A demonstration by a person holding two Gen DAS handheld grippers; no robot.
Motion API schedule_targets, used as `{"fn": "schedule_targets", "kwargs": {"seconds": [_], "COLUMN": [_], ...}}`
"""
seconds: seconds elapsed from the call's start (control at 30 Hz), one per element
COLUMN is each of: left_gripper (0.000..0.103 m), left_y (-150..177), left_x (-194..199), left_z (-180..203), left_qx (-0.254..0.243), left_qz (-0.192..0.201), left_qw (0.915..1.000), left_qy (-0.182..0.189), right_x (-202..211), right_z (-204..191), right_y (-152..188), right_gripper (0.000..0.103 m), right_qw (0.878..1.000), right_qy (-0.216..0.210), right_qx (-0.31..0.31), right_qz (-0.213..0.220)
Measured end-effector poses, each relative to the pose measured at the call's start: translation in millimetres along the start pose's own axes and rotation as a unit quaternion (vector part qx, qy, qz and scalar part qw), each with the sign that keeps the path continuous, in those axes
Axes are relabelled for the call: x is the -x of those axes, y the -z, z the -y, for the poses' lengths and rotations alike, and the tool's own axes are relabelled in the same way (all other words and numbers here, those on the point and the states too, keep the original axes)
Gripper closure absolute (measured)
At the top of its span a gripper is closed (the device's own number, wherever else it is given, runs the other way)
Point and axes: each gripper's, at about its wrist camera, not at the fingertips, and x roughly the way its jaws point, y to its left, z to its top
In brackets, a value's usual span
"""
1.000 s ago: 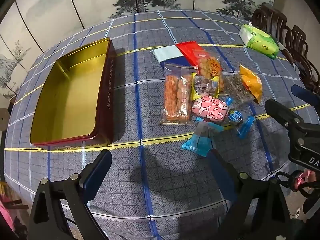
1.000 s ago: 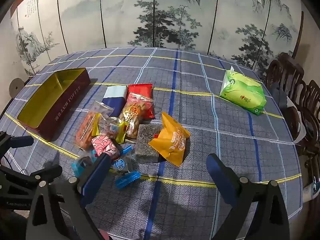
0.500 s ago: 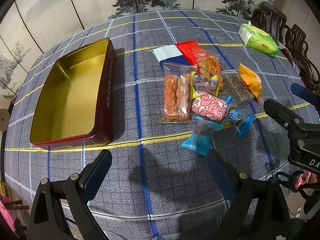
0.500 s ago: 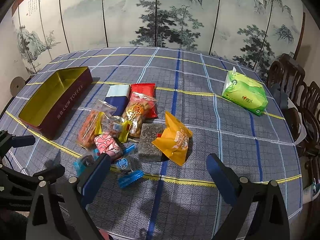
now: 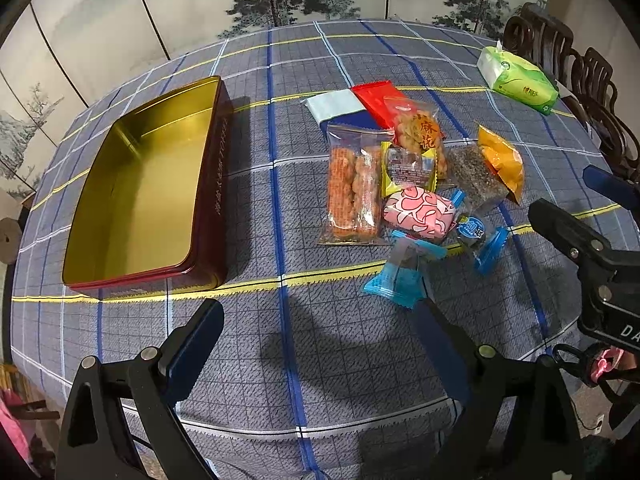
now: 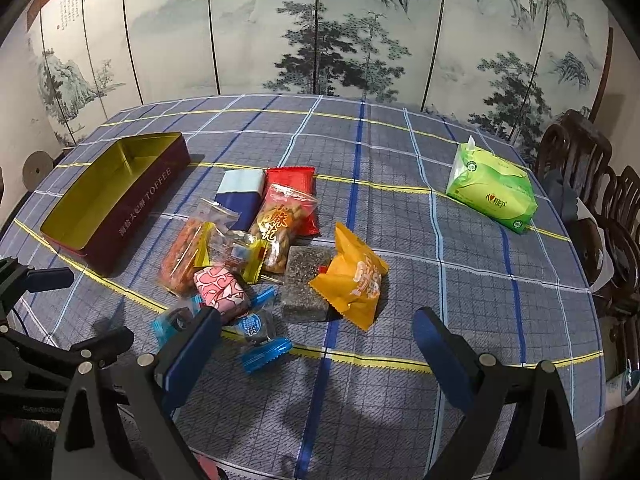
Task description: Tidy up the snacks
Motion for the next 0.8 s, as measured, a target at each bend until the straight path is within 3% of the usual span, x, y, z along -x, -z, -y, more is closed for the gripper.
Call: {"fn": "schedule_targets", "kwargs": {"seconds": [0.8], "left_gripper": [0.010], "left_y": [0.1], "left_x": [2.7], "left_z": [-4.0], "left_qx": [0.003], "left_qz": [-0.015], "left_qw": [0.9999], "left_qy": [0.001], "right_x": [0.7], "right_z": [-4.5], "right_y": [5.3], "right_gripper": [0.005], "right_qw": [1.000], "right_qy": [-0.016], "right_qx": [0.016], "right_qz": [-0.002]}}
